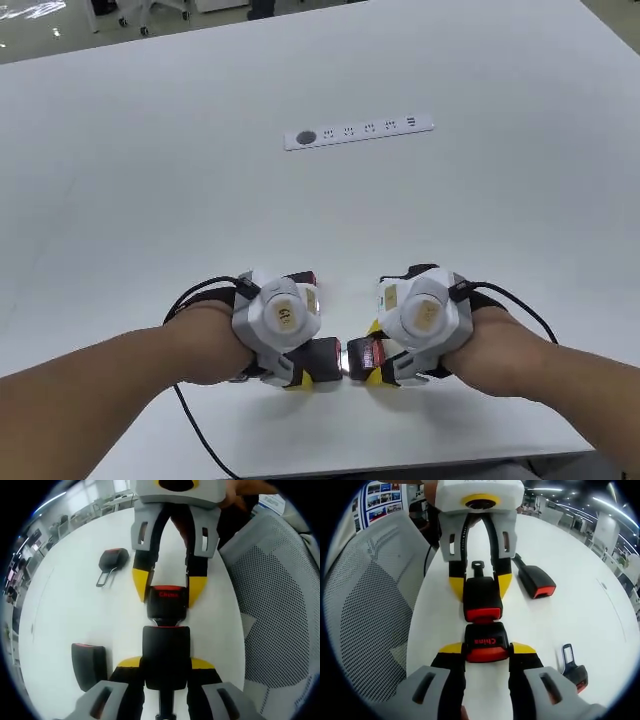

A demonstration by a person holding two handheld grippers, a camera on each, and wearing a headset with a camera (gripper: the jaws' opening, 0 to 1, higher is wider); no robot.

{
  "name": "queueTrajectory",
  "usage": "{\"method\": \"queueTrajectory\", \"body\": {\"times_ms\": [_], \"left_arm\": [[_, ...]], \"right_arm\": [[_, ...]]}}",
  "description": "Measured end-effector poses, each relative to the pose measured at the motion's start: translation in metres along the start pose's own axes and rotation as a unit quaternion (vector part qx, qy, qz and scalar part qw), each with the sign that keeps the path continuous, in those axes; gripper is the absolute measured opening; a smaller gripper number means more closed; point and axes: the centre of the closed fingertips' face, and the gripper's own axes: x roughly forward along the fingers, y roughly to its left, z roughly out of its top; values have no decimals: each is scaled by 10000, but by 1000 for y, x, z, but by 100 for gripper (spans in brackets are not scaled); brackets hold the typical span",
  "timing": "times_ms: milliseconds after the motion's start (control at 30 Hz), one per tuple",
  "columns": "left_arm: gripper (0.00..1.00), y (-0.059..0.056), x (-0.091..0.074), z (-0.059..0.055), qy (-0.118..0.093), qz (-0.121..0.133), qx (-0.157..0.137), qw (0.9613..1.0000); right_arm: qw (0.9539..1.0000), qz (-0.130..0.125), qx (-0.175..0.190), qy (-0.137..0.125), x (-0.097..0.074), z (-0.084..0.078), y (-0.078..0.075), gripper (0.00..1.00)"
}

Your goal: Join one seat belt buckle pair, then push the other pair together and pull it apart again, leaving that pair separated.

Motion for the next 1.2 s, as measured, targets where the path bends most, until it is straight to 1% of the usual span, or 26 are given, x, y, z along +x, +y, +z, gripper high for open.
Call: {"method": "queueTrajectory", "body": {"times_ms": [200, 367, 567, 600, 667, 733, 867, 933, 967, 1000, 1033, 1067, 1100, 1133, 1200], "left_arm": [[32, -1, 0, 0, 3, 25, -15, 10000], [33, 1, 2, 1, 180, -9, -10, 9998], [34, -1, 2, 2, 301, 4, 31, 9995], [34, -3, 2, 3, 307, 10, 16, 9995], [34, -2, 2, 2, 279, 22, -16, 9996], [34, -2, 2, 1, 242, 49, -69, 9997], [35, -2, 0, -1, 217, 170, -156, 9995], [34, -1, -5, -3, 159, 268, -208, 9993], [34, -1, -8, -5, 126, 302, -286, 9991], [34, 0, -11, -6, 66, 332, -350, 9988], [34, 1, -14, -5, 5, 368, -408, 9985], [34, 3, -20, -8, -2, 391, -440, 9983], [33, 3, -23, -9, 16, 389, -432, 9983], [33, 1, -29, -7, 22, 404, -381, 9985], [33, 3, -36, -3, -61, 478, -400, 9980]], "right_arm": [[10000, 12, -71, 55, 0, 0, 0, 32], [9997, 20, -130, 217, 1, 0, 1, 32], [9995, 39, -136, 268, 1, 0, 0, 33], [9995, 33, -147, 272, 1, 0, 0, 34], [9995, 4, -144, 266, 0, -1, -1, 34], [9997, -1, -60, 241, -1, 0, 0, 34], [9997, -83, -14, 226, -5, 0, 1, 34], [9998, -133, 74, 162, -10, 1, -1, 34], [9997, -177, 113, 103, -12, 2, -4, 36], [9997, -169, 125, 76, -14, 2, -5, 36], [9995, -166, 280, -51, -19, 6, -6, 36], [9990, -140, 398, -171, -23, 9, -7, 36], [9990, -114, 367, -216, -30, 11, -8, 34], [9990, -109, 358, -241, -33, 11, -10, 34], [9990, -168, 358, -201, -40, 9, -16, 34]]}}
